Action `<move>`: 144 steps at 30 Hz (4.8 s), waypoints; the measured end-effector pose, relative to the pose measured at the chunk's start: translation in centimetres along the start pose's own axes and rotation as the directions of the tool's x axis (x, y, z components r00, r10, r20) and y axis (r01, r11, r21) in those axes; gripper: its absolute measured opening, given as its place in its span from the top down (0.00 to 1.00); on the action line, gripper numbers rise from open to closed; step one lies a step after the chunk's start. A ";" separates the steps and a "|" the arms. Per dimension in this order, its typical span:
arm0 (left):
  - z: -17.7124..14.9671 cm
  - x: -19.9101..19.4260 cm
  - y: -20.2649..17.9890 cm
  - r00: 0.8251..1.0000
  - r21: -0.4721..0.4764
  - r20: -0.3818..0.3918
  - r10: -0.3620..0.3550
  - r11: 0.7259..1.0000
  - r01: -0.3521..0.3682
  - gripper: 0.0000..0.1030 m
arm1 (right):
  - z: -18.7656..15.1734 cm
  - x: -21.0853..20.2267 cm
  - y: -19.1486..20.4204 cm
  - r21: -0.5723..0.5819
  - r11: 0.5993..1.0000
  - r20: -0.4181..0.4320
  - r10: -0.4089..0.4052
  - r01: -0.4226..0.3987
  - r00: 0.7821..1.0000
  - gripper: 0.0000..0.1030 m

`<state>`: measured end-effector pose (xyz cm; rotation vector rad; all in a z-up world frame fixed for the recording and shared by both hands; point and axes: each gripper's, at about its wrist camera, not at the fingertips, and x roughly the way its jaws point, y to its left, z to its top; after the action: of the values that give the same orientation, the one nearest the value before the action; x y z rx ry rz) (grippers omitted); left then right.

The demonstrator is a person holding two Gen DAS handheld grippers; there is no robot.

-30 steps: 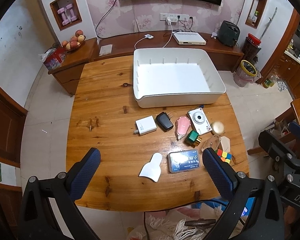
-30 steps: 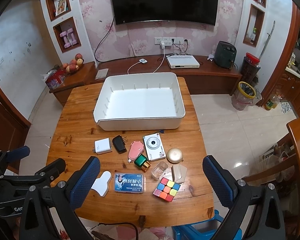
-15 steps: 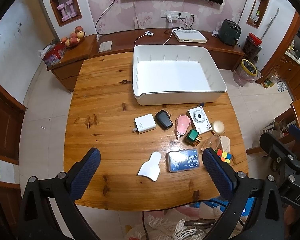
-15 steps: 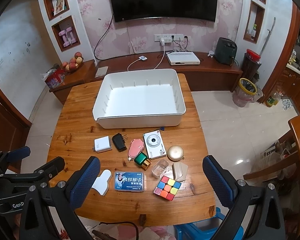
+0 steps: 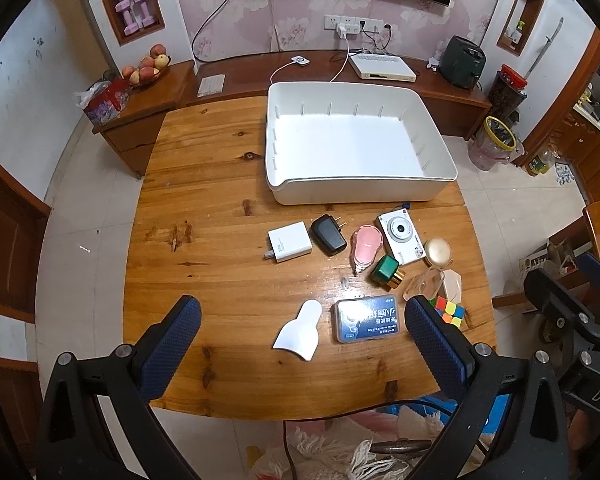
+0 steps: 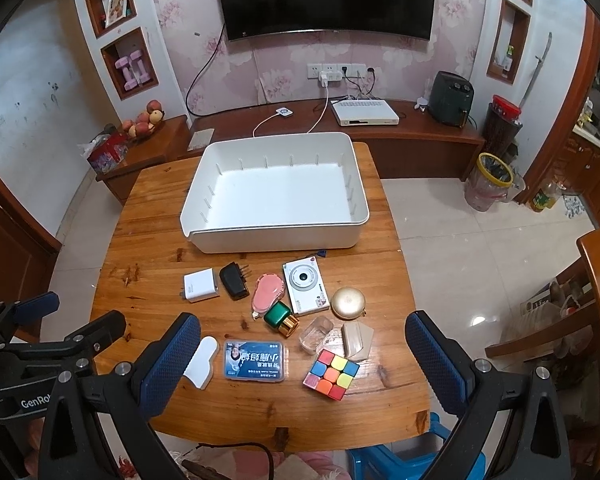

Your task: Organize rigid objects

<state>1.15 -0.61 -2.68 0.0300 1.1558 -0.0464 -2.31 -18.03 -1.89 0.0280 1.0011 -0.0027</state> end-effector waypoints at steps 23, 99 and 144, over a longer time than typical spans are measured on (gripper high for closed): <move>-0.6 5.2 1.4 0.993 0.045 -0.108 0.049 0.998 -0.045 0.01 | -0.3 4.7 -4.4 0.101 0.995 -0.149 0.010 0.005 0.989 0.01; -5.0 16.5 0.0 0.936 0.226 -0.352 0.008 0.971 0.077 0.39 | -8.9 18.7 -5.7 0.317 0.948 -0.507 0.133 0.040 0.851 0.44; 22.9 16.7 0.2 0.980 -0.028 -0.023 -0.199 0.980 0.199 0.39 | 21.4 20.8 -1.0 -0.002 0.998 -0.189 -0.057 0.057 0.980 0.44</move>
<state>28.79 -1.85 -8.78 -0.1083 1.1817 -0.2090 26.90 -19.38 -7.92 0.0028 1.1920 -0.0551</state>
